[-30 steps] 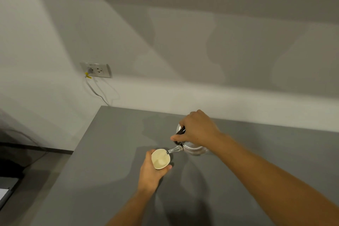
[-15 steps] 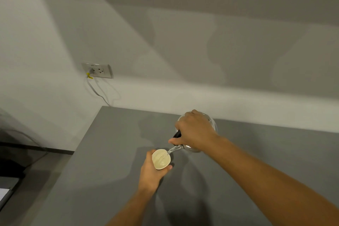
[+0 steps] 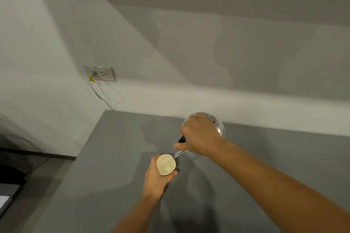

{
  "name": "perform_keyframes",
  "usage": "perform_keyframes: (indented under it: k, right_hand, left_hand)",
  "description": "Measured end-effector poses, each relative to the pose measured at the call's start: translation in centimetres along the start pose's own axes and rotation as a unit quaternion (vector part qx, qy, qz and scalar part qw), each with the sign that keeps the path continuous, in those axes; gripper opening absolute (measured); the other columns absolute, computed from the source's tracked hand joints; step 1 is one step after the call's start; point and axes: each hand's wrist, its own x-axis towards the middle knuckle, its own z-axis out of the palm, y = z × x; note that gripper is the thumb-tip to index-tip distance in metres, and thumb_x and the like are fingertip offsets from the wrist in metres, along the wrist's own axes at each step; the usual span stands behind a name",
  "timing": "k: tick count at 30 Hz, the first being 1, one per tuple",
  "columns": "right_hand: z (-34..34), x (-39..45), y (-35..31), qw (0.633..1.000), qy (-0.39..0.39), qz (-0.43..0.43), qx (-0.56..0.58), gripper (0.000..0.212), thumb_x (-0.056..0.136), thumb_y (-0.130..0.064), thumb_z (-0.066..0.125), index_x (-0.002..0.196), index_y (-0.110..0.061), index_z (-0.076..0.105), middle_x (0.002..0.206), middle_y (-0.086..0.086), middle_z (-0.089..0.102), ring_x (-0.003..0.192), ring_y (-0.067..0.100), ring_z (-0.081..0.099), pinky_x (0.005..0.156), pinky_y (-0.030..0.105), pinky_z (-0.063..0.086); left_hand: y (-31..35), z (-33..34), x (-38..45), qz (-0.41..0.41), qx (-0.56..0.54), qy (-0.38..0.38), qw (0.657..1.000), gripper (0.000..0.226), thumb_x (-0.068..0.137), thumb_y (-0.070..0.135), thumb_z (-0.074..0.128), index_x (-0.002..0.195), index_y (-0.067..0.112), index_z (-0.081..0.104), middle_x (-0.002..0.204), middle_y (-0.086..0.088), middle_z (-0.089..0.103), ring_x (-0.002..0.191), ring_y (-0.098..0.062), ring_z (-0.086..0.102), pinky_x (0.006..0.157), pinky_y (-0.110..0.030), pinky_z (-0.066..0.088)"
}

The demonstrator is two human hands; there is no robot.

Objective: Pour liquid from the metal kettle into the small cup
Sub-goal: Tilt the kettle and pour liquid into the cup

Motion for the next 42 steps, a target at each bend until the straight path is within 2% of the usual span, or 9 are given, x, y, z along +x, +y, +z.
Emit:
perform_keyframes:
  k: [4, 9, 17, 21, 29, 34, 42]
  right_hand:
    - [-0.16, 0.03, -0.10, 1.000, -0.001, -0.008, -0.005, 0.051, 0.084, -0.066, 0.056, 0.068, -0.017, 0.054, 0.065, -0.001, 0.049, 0.075, 0.021, 0.040, 0.078, 0.036, 0.028]
    - [-0.19, 0.05, -0.08, 1.000, -0.001, -0.008, -0.009, 0.053, 0.085, -0.065, 0.055, 0.078, -0.015, 0.069, 0.075, 0.003, 0.067, 0.077, 0.021, 0.039, 0.085, 0.037, 0.032]
    - [-0.31, 0.13, -0.02, 1.000, 0.014, -0.016, -0.016, 0.053, 0.086, -0.066, 0.055, 0.077, -0.015, 0.067, 0.075, 0.003, 0.067, 0.077, 0.022, 0.042, 0.080, 0.037, 0.029]
    - [-0.20, 0.07, -0.02, 1.000, 0.016, -0.017, -0.015, 0.053, 0.085, -0.066, 0.055, 0.077, -0.015, 0.068, 0.075, 0.002, 0.067, 0.076, 0.021, 0.037, 0.080, 0.037, 0.028]
    - [-0.25, 0.11, 0.01, 1.000, 0.017, -0.018, -0.014, 0.052, 0.086, -0.064, 0.055, 0.081, -0.015, 0.070, 0.078, 0.003, 0.068, 0.084, 0.023, 0.051, 0.083, 0.037, 0.030]
    - [-0.10, 0.13, 0.04, 0.999, 0.024, -0.018, -0.021, 0.052, 0.085, -0.065, 0.056, 0.080, -0.015, 0.070, 0.077, 0.003, 0.068, 0.076, 0.021, 0.038, 0.082, 0.037, 0.031]
    - [0.10, 0.16, 0.21, 0.999, 0.020, -0.014, -0.028, 0.053, 0.086, -0.065, 0.055, 0.082, -0.015, 0.070, 0.079, 0.003, 0.068, 0.077, 0.020, 0.035, 0.082, 0.037, 0.031]
  left_hand:
    - [0.09, 0.01, -0.05, -0.004, -0.001, 0.000, 1.000, 0.063, 0.063, 0.028, 0.097, 0.107, 0.040, 0.053, 0.106, 0.018, 0.069, 0.097, 0.011, 0.061, 0.072, -0.013, 0.046]
    - [0.04, -0.04, -0.04, -0.001, -0.003, -0.003, 1.000, 0.062, 0.064, 0.028, 0.097, 0.105, 0.043, 0.052, 0.102, 0.031, 0.066, 0.096, 0.011, 0.062, 0.071, -0.011, 0.046]
    - [0.03, -0.03, -0.07, 0.002, -0.011, -0.001, 1.000, 0.063, 0.062, 0.032, 0.097, 0.104, 0.044, 0.052, 0.105, 0.033, 0.065, 0.097, 0.010, 0.062, 0.073, -0.016, 0.045]
    - [0.08, -0.05, -0.14, 0.006, -0.009, 0.000, 1.000, 0.064, 0.061, 0.033, 0.096, 0.103, 0.050, 0.051, 0.105, 0.034, 0.064, 0.097, 0.011, 0.061, 0.073, -0.015, 0.045]
    - [-0.11, -0.02, -0.04, 0.006, -0.014, 0.002, 1.000, 0.067, 0.060, 0.034, 0.097, 0.103, 0.055, 0.050, 0.106, 0.033, 0.065, 0.099, 0.010, 0.062, 0.075, -0.019, 0.047]
    - [-0.23, 0.02, 0.02, 0.003, -0.017, 0.003, 1.000, 0.068, 0.058, 0.036, 0.096, 0.105, 0.056, 0.050, 0.107, 0.033, 0.065, 0.099, 0.010, 0.062, 0.075, -0.018, 0.046]
    - [-0.22, 0.08, 0.00, 0.004, -0.014, 0.003, 1.000, 0.068, 0.058, 0.039, 0.096, 0.104, 0.057, 0.049, 0.107, 0.033, 0.065, 0.099, 0.010, 0.062, 0.074, -0.017, 0.046]
